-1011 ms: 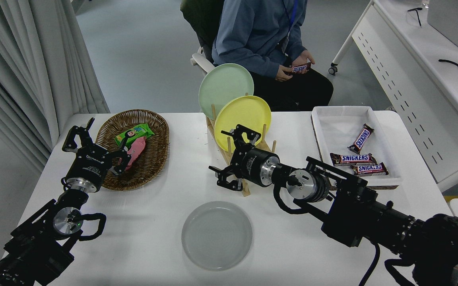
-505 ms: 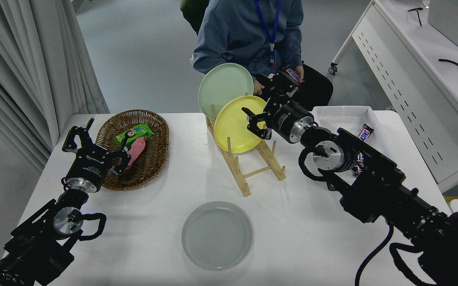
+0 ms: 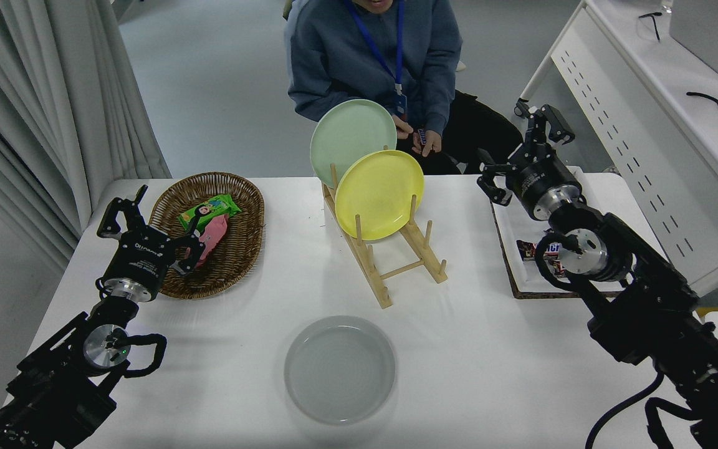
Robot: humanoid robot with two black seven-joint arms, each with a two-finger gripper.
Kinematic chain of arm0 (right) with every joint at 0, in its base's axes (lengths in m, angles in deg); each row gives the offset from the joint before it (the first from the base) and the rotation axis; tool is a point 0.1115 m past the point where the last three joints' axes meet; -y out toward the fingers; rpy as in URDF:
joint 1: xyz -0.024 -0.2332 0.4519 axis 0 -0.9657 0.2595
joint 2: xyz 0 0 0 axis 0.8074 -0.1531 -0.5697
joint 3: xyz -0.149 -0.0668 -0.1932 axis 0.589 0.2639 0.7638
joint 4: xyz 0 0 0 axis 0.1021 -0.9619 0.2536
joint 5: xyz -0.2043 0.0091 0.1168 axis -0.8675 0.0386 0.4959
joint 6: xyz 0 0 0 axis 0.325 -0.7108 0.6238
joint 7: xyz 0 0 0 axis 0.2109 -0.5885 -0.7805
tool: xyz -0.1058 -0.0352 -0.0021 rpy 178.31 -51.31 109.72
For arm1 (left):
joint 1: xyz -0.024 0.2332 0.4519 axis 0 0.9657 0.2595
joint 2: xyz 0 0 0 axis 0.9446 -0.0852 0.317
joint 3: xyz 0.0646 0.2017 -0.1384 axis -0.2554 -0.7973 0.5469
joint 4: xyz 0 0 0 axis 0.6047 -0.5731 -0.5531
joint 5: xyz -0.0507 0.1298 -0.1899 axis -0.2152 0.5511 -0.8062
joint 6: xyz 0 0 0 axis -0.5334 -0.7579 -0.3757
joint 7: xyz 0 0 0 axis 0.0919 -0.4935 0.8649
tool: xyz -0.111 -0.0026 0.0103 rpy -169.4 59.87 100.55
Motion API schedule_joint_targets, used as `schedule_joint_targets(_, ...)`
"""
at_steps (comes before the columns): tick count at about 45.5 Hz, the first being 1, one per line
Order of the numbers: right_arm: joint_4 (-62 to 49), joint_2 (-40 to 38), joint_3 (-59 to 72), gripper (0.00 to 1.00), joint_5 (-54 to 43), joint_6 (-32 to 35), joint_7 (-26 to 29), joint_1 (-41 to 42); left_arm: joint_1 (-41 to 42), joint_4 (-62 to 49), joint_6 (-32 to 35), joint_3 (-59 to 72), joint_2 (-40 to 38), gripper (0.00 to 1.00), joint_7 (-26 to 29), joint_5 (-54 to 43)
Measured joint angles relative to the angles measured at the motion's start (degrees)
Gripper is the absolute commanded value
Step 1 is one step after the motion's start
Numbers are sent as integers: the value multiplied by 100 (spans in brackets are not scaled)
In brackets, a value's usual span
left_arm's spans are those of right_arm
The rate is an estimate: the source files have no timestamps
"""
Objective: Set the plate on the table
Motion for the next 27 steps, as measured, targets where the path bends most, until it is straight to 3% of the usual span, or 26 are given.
schedule_joint_targets(27,-370,341,-1042,100,-156,562,-517,-807,0,-2,-5,0,0,100,0,1)
